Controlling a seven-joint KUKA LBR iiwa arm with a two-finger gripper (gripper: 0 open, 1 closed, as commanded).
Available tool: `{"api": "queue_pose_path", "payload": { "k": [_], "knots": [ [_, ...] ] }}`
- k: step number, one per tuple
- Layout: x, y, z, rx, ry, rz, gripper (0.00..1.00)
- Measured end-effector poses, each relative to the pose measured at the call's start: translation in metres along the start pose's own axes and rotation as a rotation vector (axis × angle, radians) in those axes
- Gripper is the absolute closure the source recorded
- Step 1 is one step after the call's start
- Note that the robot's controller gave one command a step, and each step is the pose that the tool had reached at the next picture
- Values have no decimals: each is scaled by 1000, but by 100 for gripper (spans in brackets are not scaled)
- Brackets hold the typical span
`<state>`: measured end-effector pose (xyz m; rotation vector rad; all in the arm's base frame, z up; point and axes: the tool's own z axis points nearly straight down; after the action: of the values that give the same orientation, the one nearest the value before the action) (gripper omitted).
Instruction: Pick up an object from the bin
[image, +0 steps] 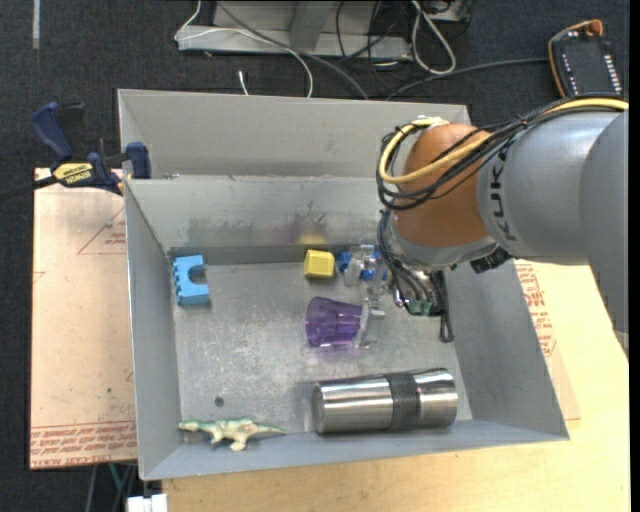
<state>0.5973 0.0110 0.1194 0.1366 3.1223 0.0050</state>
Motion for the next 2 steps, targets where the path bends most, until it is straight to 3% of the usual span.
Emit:
{"api": "queue_pose_path", "payload": {
  "k": [1, 2],
  "knots": [
    [25, 36, 20, 0, 21, -27, 0],
    [20, 31, 49, 0, 2, -241, 0]
  ]
}}
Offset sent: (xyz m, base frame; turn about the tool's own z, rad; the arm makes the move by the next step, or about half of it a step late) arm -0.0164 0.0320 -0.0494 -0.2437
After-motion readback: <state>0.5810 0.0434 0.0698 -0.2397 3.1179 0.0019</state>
